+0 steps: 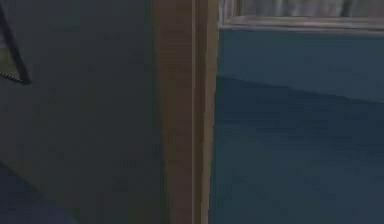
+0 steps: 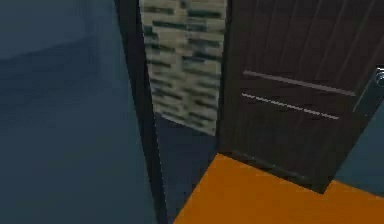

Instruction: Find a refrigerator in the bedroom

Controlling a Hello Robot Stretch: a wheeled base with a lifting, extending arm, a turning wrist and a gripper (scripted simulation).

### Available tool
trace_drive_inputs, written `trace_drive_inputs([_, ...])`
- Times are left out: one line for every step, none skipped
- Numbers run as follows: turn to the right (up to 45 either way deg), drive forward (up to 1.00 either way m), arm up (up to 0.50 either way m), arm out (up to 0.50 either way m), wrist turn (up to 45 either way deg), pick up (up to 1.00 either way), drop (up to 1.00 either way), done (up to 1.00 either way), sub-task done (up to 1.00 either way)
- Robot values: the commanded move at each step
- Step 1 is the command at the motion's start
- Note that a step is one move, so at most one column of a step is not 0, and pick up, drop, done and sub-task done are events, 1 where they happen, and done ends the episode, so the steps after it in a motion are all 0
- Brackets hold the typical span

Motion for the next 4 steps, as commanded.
trace_drive_inputs([45.0, 0.00, 0.00, 0.00, 0.0, 0.00, 0.00, 0.00, 0.00])
trace_drive_inputs([45.0, 0.00, 0.00, 0.00, 0.0, 0.00, 0.00, 0.00, 0.00])
trace_drive_inputs([30.0, 0.00, 0.00, 0.00, 0.0, 0.00, 0.00, 0.00, 0.00])
trace_drive_inputs([0.0, 0.60, 0.00, 0.00, 0.0, 0.00, 0.00, 0.00, 0.00])
